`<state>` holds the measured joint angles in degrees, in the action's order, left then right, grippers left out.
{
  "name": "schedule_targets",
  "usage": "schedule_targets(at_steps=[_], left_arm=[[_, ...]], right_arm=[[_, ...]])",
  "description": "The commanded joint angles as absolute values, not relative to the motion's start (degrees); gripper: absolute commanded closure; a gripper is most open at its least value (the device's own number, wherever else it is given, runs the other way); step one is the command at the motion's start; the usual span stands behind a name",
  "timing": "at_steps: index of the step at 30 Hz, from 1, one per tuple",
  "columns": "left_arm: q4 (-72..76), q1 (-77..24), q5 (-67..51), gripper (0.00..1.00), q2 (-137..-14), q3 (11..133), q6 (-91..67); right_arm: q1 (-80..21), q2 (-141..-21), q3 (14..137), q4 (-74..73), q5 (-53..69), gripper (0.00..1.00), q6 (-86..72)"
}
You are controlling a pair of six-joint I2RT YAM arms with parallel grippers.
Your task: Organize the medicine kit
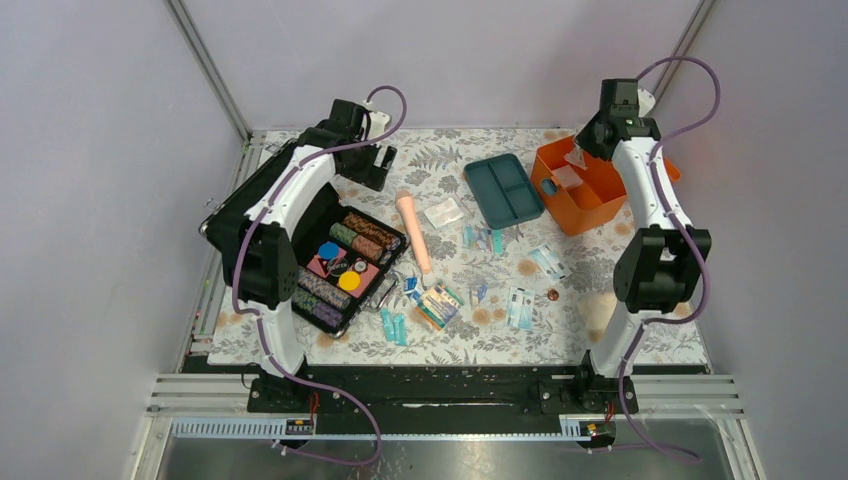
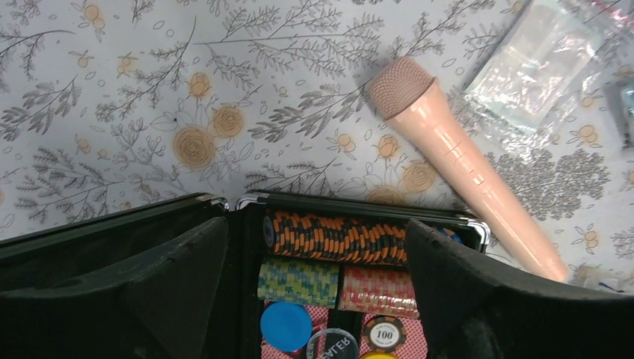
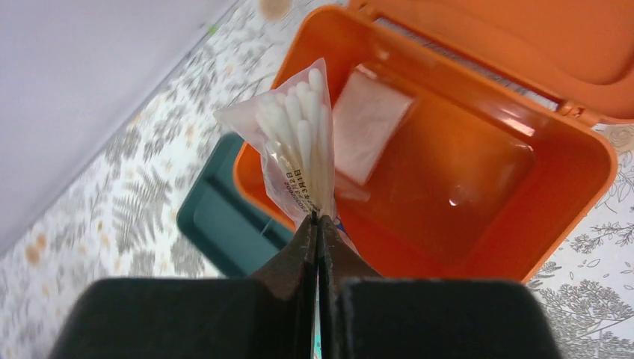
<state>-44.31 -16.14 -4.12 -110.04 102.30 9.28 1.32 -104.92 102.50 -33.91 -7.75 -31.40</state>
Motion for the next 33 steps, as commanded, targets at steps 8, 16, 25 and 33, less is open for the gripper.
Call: schedule_targets(at_steps=[8, 16, 25, 33], left_arm=[[-49.28, -15.66, 4.43, 0.12, -110.19, 106.12, 13.23], [-50.58, -15.73, 6.45, 0.12, -108.87, 103.62, 13.94], [-51.11, -16.12, 6.86, 0.12, -110.41, 105.41, 13.97], [-52.02, -17.33, 8.39, 0.12, -109.84, 104.78, 14.56]], right_arm=[[0.99, -118.53, 112.43, -38.01, -20.19, 1.00, -52.51], [0.27, -124.26, 117.35, -42.61, -29.98, 1.00, -63.27], [0.27, -123.97, 108.54, -47.65, -26.55, 1.00, -75.77], [0.27, -129.20, 112.96, -44.19, -25.64, 0.99, -73.07]])
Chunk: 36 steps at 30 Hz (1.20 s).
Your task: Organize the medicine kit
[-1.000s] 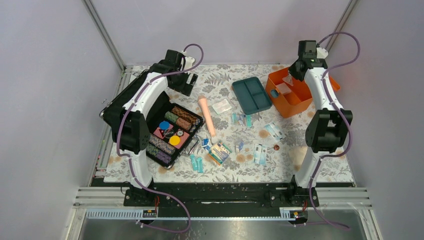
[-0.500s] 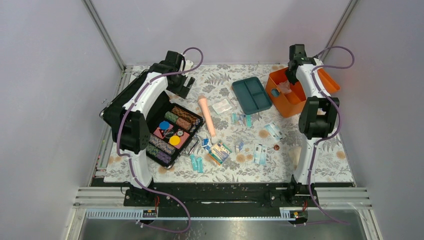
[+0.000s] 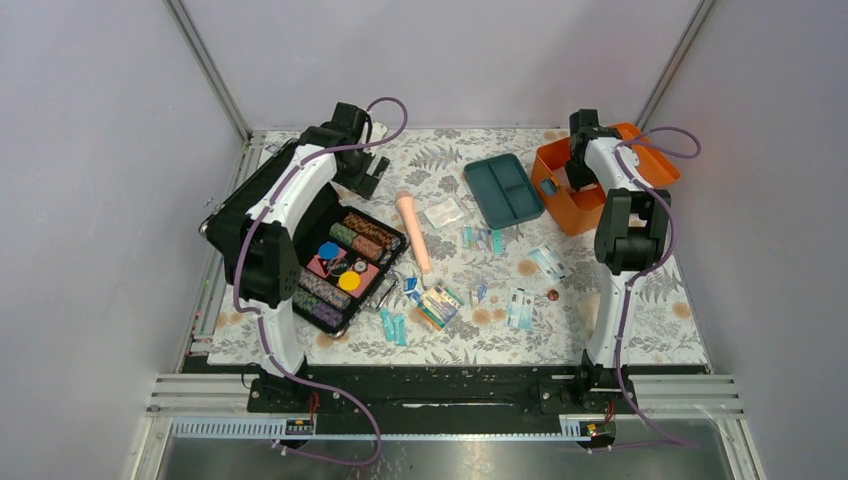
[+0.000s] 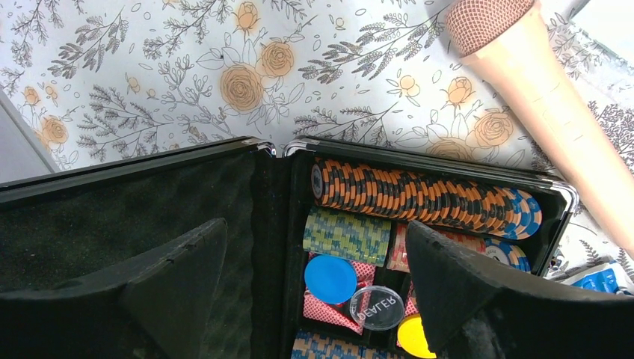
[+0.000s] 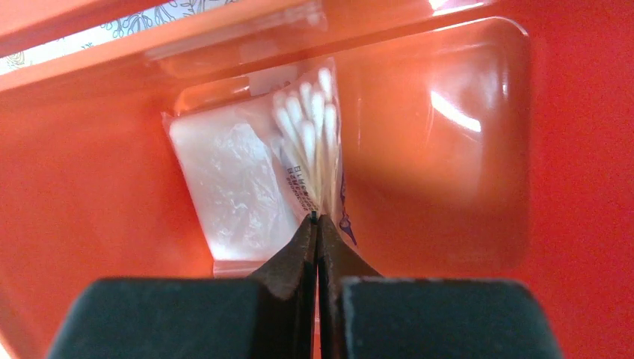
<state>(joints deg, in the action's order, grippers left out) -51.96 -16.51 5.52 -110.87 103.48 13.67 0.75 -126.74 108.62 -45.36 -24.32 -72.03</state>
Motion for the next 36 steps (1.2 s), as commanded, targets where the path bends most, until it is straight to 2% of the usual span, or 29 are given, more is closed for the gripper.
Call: schedule_targets(at_steps=[1, 5, 7, 14, 17, 20, 23, 26, 27, 31, 36], left_arm=[[-51.99, -17.58, 8.76, 0.12, -109.82, 104.75, 14.77], [-51.95, -18.19, 8.84, 0.11, -109.98, 104.96, 15.17], [-51.56, -18.19, 8.36, 0.11, -110.35, 105.24, 14.99], [-49.16, -18.18, 4.07, 0.11, -112.90, 107.62, 13.27], [-45.91, -18.19, 1.74, 0.11, -113.13, 107.24, 12.69], [-42.54, -18.19, 0.28, 0.11, -113.19, 106.14, 12.17], [-39.99, -18.19, -2.15, 0.11, -113.06, 105.50, 11.29], [-37.58, -18.19, -3.15, 0.12, -111.95, 104.03, 9.96], [-36.66, -18.19, -3.45, 0.12, -111.29, 103.09, 9.64], [-33.56, -18.19, -4.23, 0.12, -108.46, 98.67, 9.22], [-31.37, -18.17, -3.81, 0.12, -106.27, 94.35, 9.92]], right_arm=[[0.26, -129.68, 113.67, -43.79, -25.71, 0.94, -72.59], [0.34, -129.25, 114.84, -42.86, -25.34, 0.68, -70.37], [0.27, -127.44, 114.26, -42.83, -24.98, 0.63, -68.74], [0.31, -115.76, 106.98, -40.74, -24.95, 0.61, -57.66], [0.31, -109.60, 103.97, -37.28, -20.83, 0.51, -45.87], [0.62, -103.95, 100.48, -31.93, -8.79, 0.47, -24.51], [2.35, -98.21, 95.36, -32.02, 6.05, 0.44, -11.65], [3.53, -92.49, 90.05, -40.32, 25.13, 0.42, 7.18], [3.59, -90.73, 87.47, -44.78, 27.93, 0.43, 13.54], [3.73, -81.85, 74.55, -57.97, 27.90, 0.45, 34.68], [5.10, -71.55, 54.35, -59.27, 19.01, 0.44, 55.47]])
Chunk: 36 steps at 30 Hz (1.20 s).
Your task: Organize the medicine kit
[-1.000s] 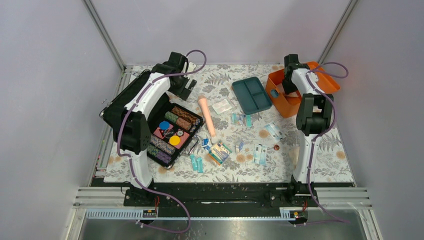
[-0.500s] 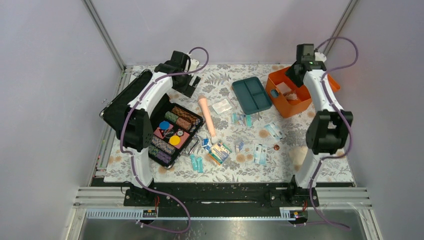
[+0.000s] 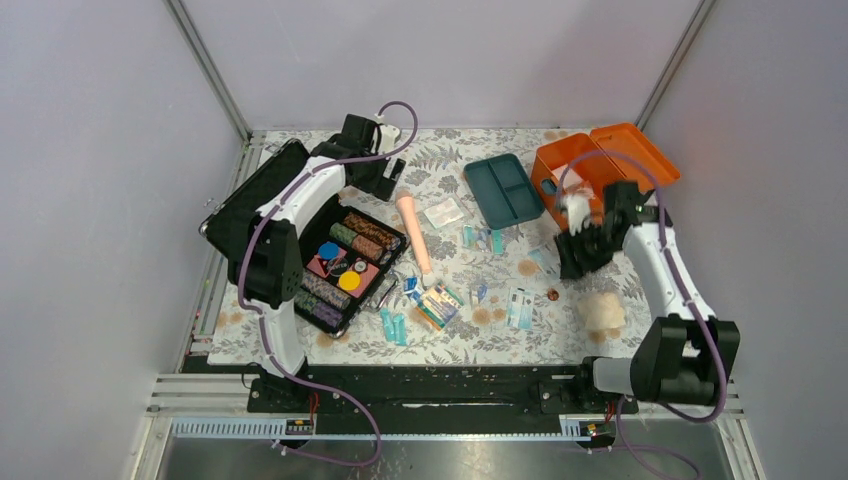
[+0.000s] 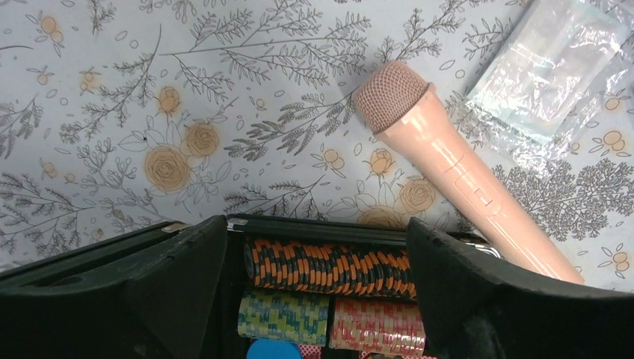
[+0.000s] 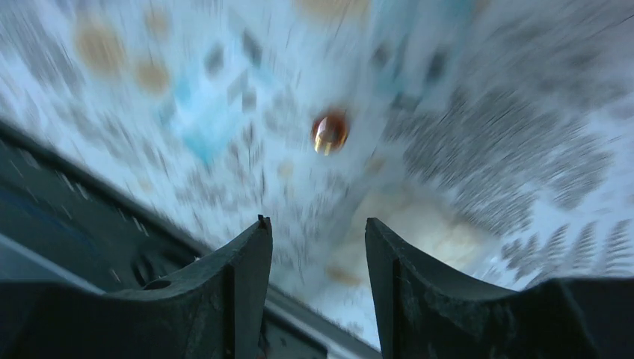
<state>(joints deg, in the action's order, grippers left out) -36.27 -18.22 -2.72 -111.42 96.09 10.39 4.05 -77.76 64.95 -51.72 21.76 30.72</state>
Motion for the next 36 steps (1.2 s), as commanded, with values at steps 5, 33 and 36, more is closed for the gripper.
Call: schedule_targets(at_steps=[5, 33, 36], left_arm=[[-31.29, -18.15, -3.66, 0.12, -105.91, 93.22, 10.02], [-31.31, -18.19, -3.15, 0.12, -106.35, 92.67, 10.26], [-31.28, -18.19, -3.23, 0.12, -106.99, 93.28, 10.46]], right_arm=[[5.27, -73.47, 47.11, -52.56, 8.96, 0.49, 58.13], [3.53, -77.09, 65.80, -60.17, 27.04, 1.00, 54.56], [1.76, -76.66, 77.29, -59.71, 33.39, 1.00, 43.43]])
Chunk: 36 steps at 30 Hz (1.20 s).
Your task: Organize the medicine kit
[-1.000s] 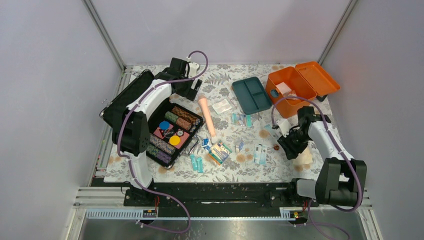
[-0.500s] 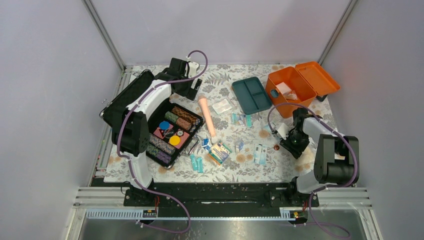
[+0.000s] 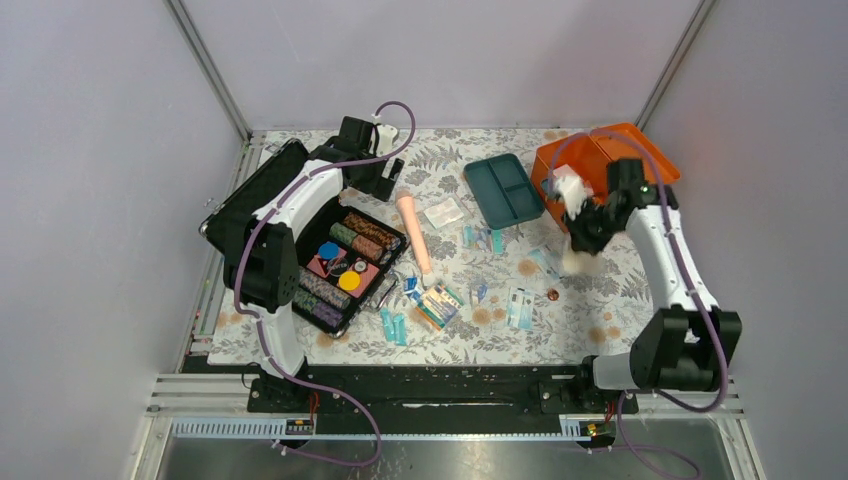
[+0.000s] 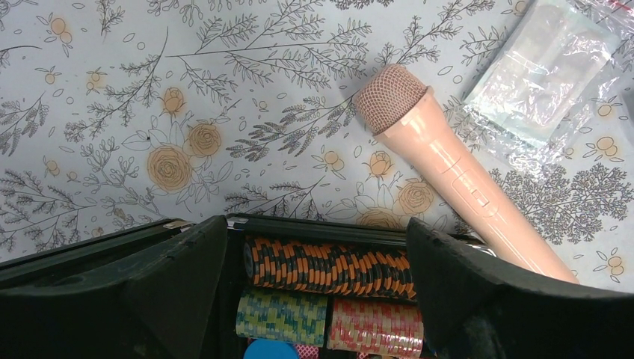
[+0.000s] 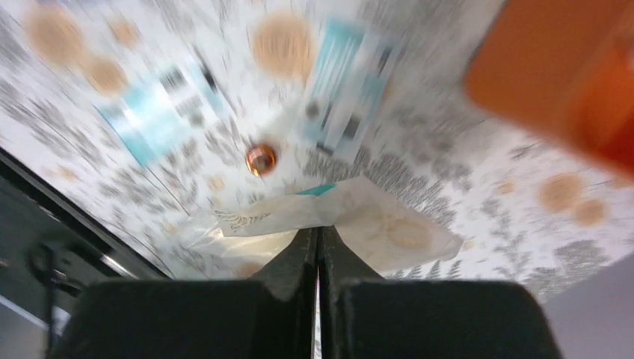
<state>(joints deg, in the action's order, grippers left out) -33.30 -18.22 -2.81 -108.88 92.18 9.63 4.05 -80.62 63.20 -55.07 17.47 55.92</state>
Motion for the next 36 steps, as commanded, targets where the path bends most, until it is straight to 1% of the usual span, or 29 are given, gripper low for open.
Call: schedule_targets(at_steps=[1, 3, 6, 10, 14, 20, 24, 29, 36], left_arm=[[-31.33, -18.19, -3.28, 0.12, -107.23, 93.52, 10.46], [-31.50, -18.19, -3.42, 0.12, -107.69, 94.20, 10.31], [-32.08, -18.19, -3.34, 0.12, -108.22, 95.26, 10.19], [-33.51, -18.16, -2.96, 0.12, -107.85, 95.78, 10.73], [-34.83, -18.17, -2.37, 0.12, -106.85, 95.12, 11.96], [-36.34, -18.19, -1.11, 0.12, -106.13, 94.82, 13.09], [-37.05, -18.16, -0.28, 0.12, -106.75, 95.89, 12.52], [-37.42, -18.19, -0.23, 0.12, -107.13, 96.17, 12.19], [-37.53, -18.19, 2.19, 0.12, -106.68, 94.92, 12.61]], right_arm=[[1.74, -77.54, 80.09, -57.43, 33.54, 1.00, 37.88], [1.76, -79.90, 84.73, -49.46, 31.35, 1.00, 23.62], [1.76, -85.20, 90.54, -39.44, 23.50, 1.00, 8.04], [1.76, -94.45, 99.48, -35.27, 12.19, 1.00, -4.45], [1.96, -103.58, 106.17, -35.70, 2.39, 1.00, -6.82], [3.78, -111.65, 109.29, -36.73, -3.03, 1.00, -6.91], [4.45, -117.19, 112.75, -42.22, -5.96, 1.00, -6.21], [5.18, -120.10, 111.52, -44.87, -6.56, 1.00, -6.35], [5.27, -123.20, 109.78, -48.28, -13.08, 1.00, -8.26]])
